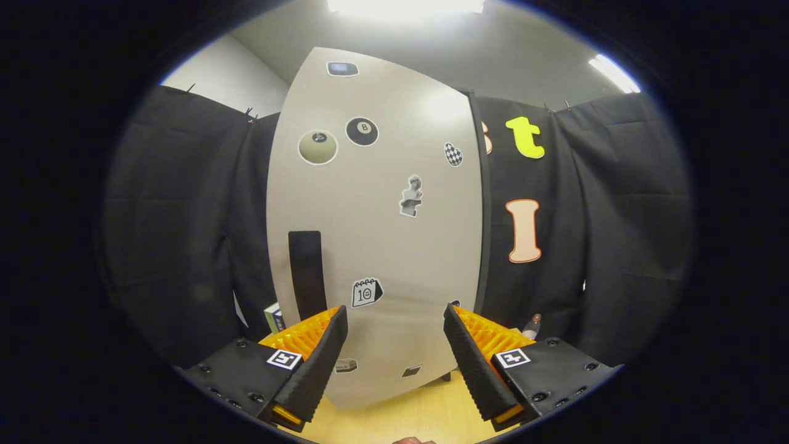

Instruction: Open the shoe cabinet door, grab the shoes and put them into the shoe cabinet, then close the shoe cabinet door.

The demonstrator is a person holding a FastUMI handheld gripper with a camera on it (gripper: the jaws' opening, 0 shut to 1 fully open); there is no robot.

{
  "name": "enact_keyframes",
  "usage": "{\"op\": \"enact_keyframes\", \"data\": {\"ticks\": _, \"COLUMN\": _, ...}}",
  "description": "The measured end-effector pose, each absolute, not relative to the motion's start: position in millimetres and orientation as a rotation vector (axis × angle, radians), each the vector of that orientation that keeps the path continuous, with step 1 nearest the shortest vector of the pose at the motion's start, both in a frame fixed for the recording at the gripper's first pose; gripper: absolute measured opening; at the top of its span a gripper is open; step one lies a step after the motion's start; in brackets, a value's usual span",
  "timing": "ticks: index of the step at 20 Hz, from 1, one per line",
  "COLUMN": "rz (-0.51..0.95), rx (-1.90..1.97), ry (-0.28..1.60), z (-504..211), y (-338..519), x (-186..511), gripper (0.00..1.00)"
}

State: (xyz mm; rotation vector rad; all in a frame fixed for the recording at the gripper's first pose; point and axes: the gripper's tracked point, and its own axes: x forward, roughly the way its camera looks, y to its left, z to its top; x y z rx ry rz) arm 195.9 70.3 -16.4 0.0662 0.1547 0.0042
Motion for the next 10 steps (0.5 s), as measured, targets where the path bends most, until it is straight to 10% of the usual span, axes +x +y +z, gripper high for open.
{"op": "enact_keyframes", "data": {"ticks": 10, "rz": 0.084, "rx": 0.051, "ry": 0.177, "z": -17, "y": 105, "x": 186, "gripper": 0.98}}
